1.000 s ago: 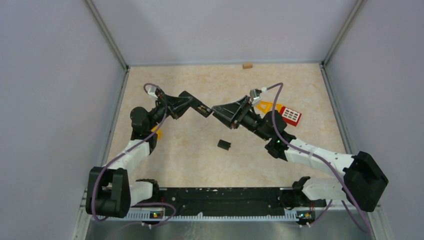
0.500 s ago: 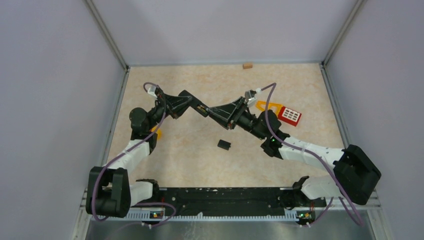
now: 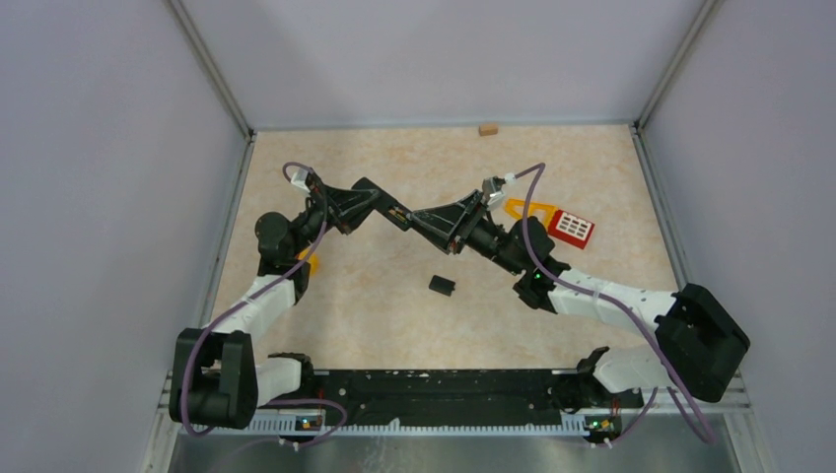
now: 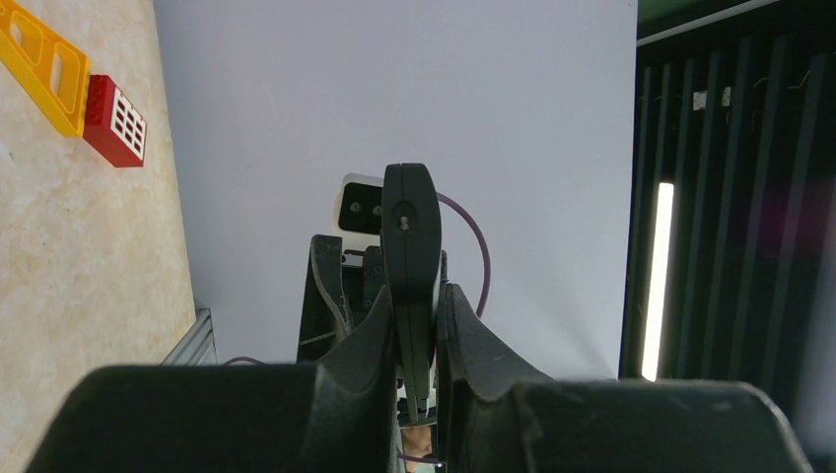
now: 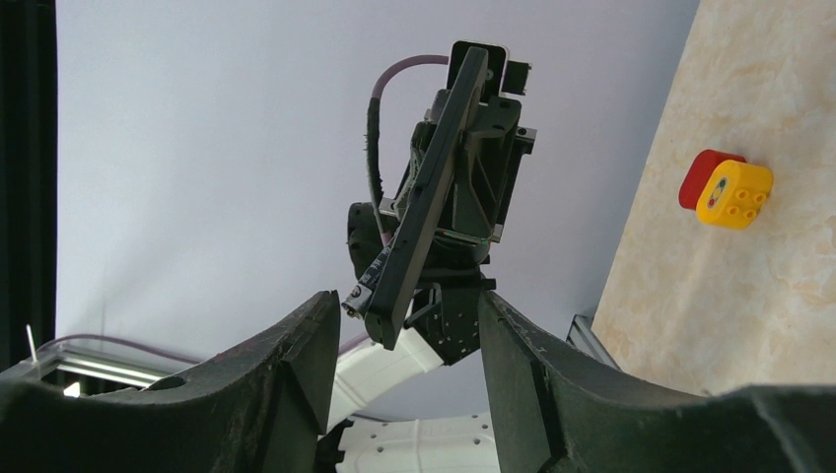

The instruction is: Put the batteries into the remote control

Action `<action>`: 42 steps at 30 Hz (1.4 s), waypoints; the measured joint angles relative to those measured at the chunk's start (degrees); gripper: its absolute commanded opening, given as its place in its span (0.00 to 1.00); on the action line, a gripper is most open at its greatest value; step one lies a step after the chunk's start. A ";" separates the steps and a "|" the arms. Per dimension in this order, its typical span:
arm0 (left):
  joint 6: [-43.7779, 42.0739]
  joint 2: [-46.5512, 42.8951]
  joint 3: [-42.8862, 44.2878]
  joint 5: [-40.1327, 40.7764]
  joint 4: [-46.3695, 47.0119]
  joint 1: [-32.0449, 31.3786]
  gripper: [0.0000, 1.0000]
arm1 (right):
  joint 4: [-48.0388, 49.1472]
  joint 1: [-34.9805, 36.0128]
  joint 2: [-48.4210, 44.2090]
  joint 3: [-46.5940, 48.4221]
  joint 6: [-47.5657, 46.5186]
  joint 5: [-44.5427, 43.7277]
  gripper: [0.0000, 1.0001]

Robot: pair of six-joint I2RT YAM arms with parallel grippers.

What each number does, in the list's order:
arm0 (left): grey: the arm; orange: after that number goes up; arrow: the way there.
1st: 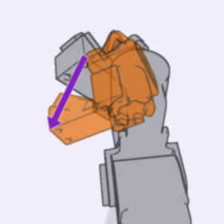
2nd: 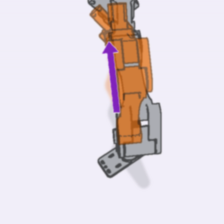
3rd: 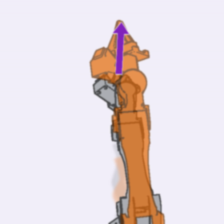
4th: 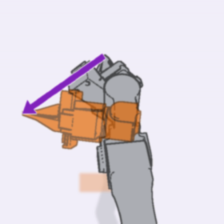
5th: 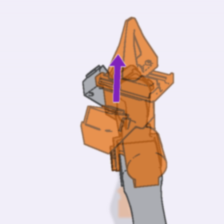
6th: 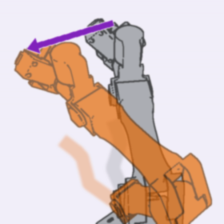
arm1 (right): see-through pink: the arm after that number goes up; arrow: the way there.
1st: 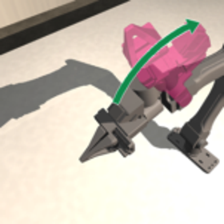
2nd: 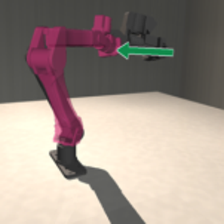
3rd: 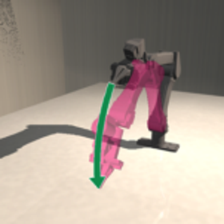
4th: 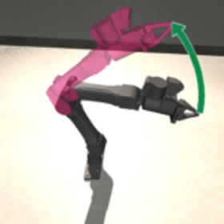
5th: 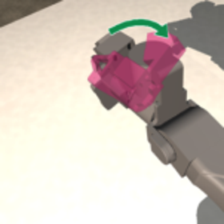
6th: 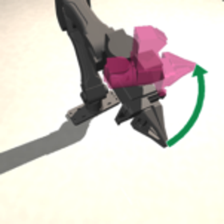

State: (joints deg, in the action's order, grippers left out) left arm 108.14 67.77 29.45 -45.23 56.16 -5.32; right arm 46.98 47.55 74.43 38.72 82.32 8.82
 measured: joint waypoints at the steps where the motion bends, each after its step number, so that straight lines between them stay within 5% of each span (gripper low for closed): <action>1: 0.00 0.00 0.00 -0.02 0.00 0.00 0.00 | 0.00 0.00 0.00 0.00 -0.02 0.00 0.53; 16: -1.73 -1.36 0.90 -2.03 -1.01 0.50 0.00 | -0.83 0.00 1.25 1.40 1.75 0.33 0.33; 28: -18.69 -6.16 6.78 -3.19 -15.63 0.83 0.00 | -20.17 0.02 0.17 10.19 -7.17 -1.62 0.22; 30: -20.55 -6.19 7.34 -3.61 -17.57 0.68 0.00 | -21.29 0.04 -0.24 10.16 -9.03 -1.86 0.26; 36: -25.75 -6.71 8.83 -4.50 -22.03 0.46 0.00 | -22.84 -0.02 -1.18 9.35 -16.06 -2.71 0.63; 42: -42.69 -11.47 11.54 -2.58 -35.39 0.35 0.00 | -25.75 -2.97 -5.88 5.62 -23.50 -3.19 0.70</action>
State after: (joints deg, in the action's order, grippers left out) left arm 65.45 56.29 40.99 -47.81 20.78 -4.97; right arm 21.23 44.58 68.55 44.34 58.83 5.63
